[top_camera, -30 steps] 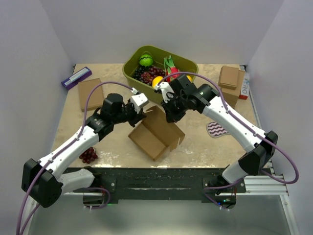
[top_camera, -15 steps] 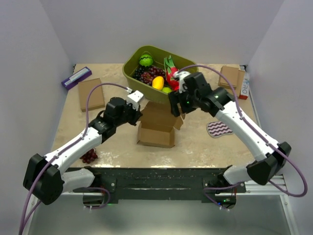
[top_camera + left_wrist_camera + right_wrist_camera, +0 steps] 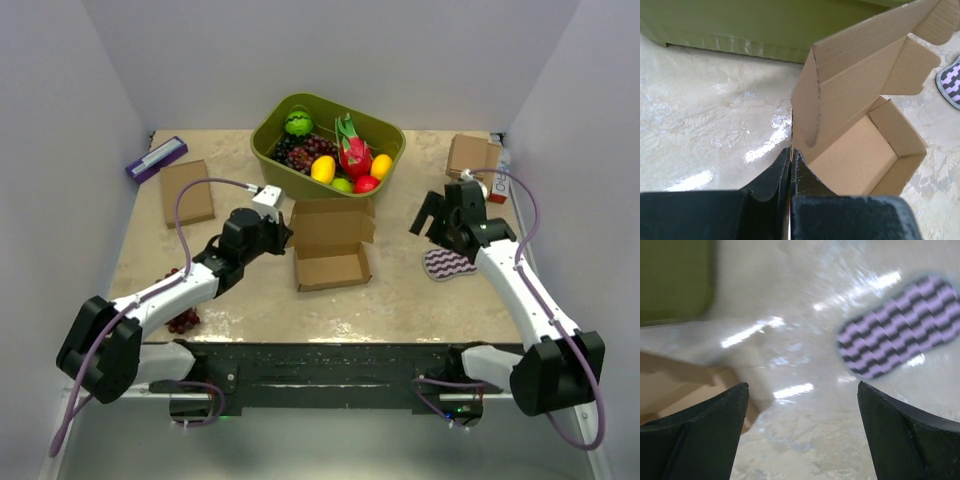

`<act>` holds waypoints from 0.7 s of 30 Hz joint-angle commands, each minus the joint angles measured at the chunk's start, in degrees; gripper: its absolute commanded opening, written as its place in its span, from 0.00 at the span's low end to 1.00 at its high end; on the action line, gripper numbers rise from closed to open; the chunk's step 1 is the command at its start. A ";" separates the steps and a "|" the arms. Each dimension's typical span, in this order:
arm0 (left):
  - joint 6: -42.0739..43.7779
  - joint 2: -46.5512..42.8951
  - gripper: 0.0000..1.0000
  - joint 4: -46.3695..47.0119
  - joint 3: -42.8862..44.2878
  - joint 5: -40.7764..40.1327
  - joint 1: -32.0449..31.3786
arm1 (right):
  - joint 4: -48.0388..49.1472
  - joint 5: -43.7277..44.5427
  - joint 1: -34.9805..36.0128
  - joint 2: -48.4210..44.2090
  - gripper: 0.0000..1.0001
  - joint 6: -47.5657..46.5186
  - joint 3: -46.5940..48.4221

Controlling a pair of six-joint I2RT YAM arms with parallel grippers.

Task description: Fold the paper box

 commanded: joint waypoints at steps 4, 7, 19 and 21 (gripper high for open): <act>-3.02 2.04 0.14 5.74 0.10 0.63 0.22 | 6.69 4.43 -7.67 -2.02 0.95 11.38 -14.20; -2.76 1.95 0.33 4.60 0.98 0.63 0.22 | 9.85 3.91 -10.22 -1.94 0.93 14.20 -17.29; -0.21 -6.30 0.91 -0.06 1.68 -2.08 0.22 | 16.71 3.99 -15.68 3.77 0.70 19.65 -22.40; 0.49 -9.73 0.92 -0.85 1.51 -3.75 0.30 | 18.20 4.17 -15.77 5.00 0.68 20.62 -23.01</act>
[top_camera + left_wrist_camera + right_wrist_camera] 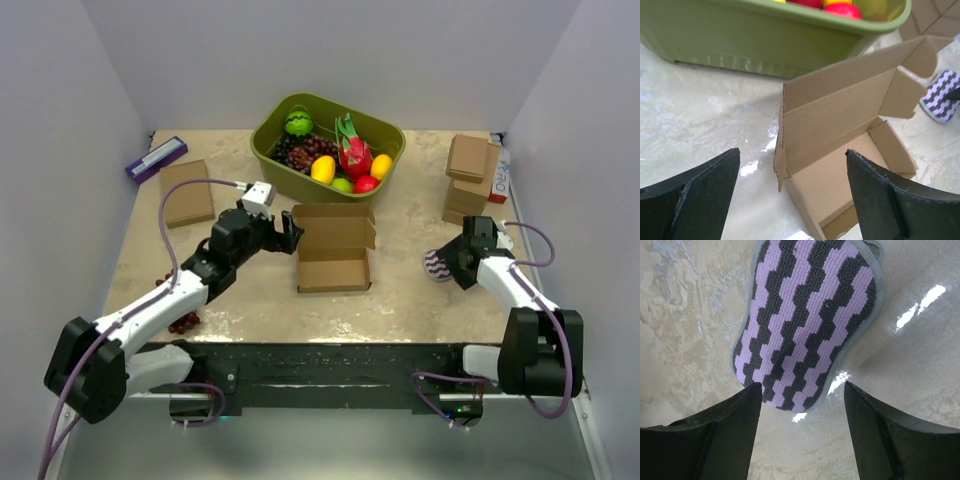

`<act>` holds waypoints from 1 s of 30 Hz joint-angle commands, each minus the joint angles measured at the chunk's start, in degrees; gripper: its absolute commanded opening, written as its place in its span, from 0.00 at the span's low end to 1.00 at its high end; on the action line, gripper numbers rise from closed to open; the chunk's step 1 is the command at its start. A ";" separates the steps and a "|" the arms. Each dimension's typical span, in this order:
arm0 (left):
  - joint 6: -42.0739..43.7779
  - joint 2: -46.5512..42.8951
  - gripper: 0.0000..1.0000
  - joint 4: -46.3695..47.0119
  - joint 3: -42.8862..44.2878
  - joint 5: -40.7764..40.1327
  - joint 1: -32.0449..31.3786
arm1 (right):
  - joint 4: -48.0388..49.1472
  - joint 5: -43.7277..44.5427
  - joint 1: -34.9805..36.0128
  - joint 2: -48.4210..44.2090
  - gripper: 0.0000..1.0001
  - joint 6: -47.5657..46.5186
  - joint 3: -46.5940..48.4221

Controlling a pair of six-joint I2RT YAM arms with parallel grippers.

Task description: Fold the paper box

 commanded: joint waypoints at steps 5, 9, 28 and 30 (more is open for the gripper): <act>4.57 -11.68 0.93 -0.19 1.33 -6.92 0.30 | 7.51 0.27 -0.34 4.76 0.60 5.40 -2.72; 5.71 -12.48 0.94 -0.63 2.03 -7.89 0.30 | 9.00 -0.17 -0.34 6.08 0.36 6.54 -4.12; 8.09 -16.61 0.95 -1.78 3.09 -11.59 0.30 | -10.86 -0.62 18.19 -30.49 0.00 27.62 4.30; 8.00 -16.53 0.95 -1.87 3.09 -11.41 0.22 | -9.11 -0.61 23.79 -28.21 0.00 29.82 4.75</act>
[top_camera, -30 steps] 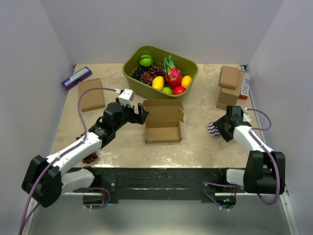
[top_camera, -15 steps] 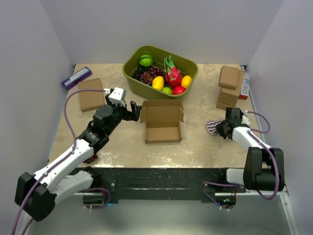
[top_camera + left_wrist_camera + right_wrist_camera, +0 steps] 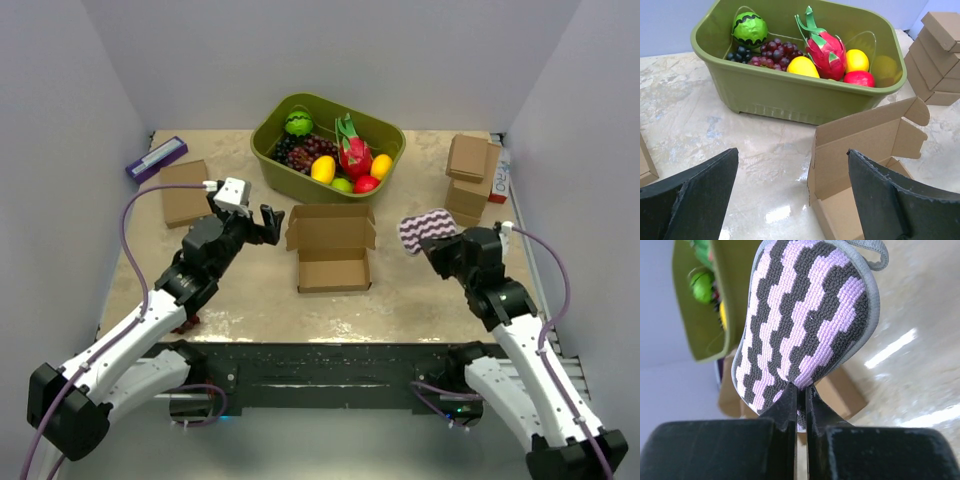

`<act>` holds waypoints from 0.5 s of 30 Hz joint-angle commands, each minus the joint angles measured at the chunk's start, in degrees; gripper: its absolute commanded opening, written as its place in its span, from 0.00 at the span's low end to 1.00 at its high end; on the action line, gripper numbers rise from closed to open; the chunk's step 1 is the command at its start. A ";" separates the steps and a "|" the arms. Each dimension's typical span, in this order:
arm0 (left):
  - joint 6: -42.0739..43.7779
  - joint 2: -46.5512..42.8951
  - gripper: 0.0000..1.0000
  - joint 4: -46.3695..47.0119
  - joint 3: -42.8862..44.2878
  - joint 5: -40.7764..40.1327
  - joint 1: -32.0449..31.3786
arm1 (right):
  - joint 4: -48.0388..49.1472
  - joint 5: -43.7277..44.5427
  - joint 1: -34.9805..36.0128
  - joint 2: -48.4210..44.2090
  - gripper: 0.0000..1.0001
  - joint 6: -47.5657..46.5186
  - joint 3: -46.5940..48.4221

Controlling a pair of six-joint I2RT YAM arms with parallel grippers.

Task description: Fold the paper box

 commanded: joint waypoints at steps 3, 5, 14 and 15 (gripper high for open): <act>1.70 -0.57 0.95 0.82 2.70 -1.20 0.30 | 4.19 4.44 18.34 8.72 0.00 13.78 2.87; 2.06 -0.57 0.95 0.56 2.70 -2.08 0.39 | 4.11 9.86 24.79 11.28 0.00 18.97 4.98; 3.02 -0.39 0.95 0.21 2.70 -3.49 0.30 | 10.17 16.22 44.14 23.50 0.00 31.28 7.97; 3.02 -0.31 0.95 0.21 2.70 -3.49 0.39 | 10.52 16.66 44.59 25.17 0.00 31.98 8.49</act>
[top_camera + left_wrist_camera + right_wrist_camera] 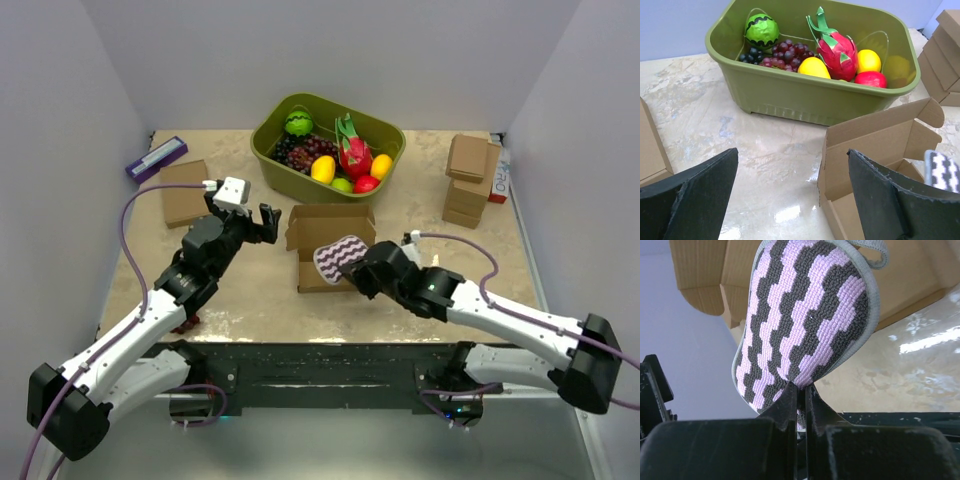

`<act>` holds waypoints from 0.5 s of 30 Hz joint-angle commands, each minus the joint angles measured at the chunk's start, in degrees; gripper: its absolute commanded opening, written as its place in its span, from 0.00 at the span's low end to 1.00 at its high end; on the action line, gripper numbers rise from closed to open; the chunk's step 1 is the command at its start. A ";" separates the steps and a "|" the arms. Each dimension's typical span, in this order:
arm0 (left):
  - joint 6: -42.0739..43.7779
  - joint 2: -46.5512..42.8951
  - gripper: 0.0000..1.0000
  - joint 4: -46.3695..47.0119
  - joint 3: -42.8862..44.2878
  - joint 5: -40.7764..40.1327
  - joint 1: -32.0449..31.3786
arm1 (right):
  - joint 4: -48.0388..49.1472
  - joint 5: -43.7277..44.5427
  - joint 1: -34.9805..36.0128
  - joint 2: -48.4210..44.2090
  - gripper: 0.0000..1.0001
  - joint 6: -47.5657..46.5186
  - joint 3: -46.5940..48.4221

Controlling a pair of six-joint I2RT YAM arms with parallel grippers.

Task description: Fold the paper box

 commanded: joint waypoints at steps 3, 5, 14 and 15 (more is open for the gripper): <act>1.60 -0.02 0.95 0.73 2.39 -1.48 0.30 | 5.79 5.78 3.46 10.51 0.00 11.05 3.54; 1.78 -0.02 0.95 0.64 2.39 -1.83 0.31 | 7.45 6.13 3.46 12.88 0.00 11.94 3.72; 1.69 -0.11 0.95 0.64 2.48 -1.48 0.30 | 2.62 9.56 3.37 16.50 0.00 17.83 4.86; 1.69 -0.11 0.95 0.55 2.48 -1.31 0.30 | 2.80 9.39 3.37 16.85 0.00 17.92 4.60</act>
